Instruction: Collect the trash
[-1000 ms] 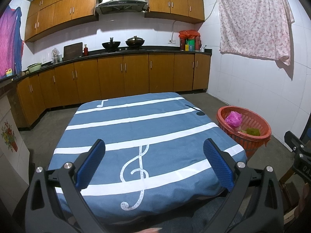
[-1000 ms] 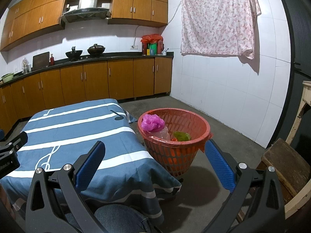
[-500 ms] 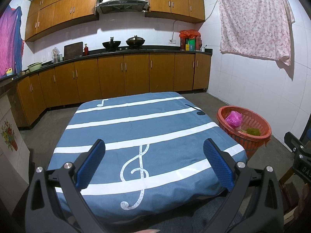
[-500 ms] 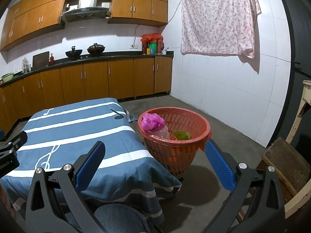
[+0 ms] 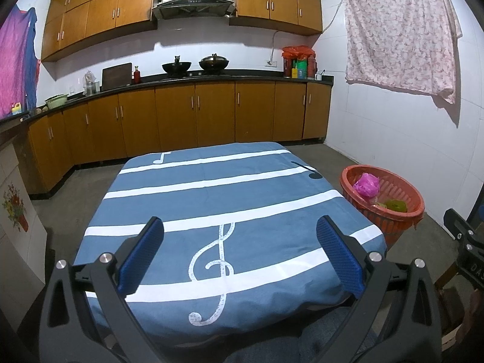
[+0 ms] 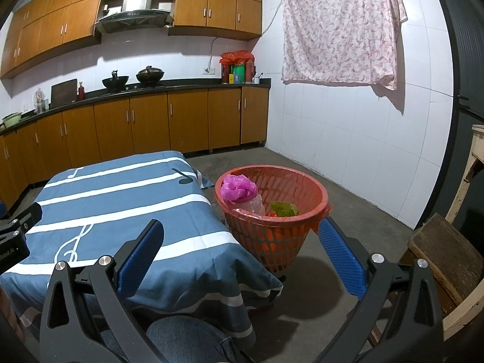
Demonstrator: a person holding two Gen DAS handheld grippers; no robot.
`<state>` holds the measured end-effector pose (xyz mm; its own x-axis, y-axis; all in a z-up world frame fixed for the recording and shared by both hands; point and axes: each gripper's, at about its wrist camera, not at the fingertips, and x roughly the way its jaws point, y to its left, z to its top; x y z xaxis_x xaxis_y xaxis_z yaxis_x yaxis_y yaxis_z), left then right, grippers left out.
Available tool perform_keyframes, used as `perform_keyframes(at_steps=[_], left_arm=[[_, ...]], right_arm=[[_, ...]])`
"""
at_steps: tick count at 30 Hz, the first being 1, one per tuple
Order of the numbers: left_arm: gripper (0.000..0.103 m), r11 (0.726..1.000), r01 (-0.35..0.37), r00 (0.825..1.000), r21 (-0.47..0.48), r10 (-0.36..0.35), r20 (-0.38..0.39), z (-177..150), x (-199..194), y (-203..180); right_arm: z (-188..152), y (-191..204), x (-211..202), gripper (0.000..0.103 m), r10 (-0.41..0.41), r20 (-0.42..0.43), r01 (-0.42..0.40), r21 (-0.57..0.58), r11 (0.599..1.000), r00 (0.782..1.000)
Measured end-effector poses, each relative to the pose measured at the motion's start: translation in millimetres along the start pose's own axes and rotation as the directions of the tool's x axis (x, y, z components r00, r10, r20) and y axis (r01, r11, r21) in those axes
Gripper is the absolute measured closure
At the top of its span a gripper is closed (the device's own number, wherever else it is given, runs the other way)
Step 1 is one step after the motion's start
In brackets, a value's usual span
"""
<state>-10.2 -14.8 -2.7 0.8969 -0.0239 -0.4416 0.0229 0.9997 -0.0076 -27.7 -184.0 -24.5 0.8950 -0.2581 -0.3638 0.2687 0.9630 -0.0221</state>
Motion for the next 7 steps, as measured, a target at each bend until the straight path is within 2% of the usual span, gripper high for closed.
perform_keyframes(at_steps=[7], left_arm=[[0.004, 1.000, 0.003, 1.000, -0.003, -0.003, -0.003, -0.3, -0.6, -0.2]], right_arm=[[0.2, -0.2, -0.2, 0.002, 0.001, -0.001, -0.001, 0.000, 1.000, 1.000]])
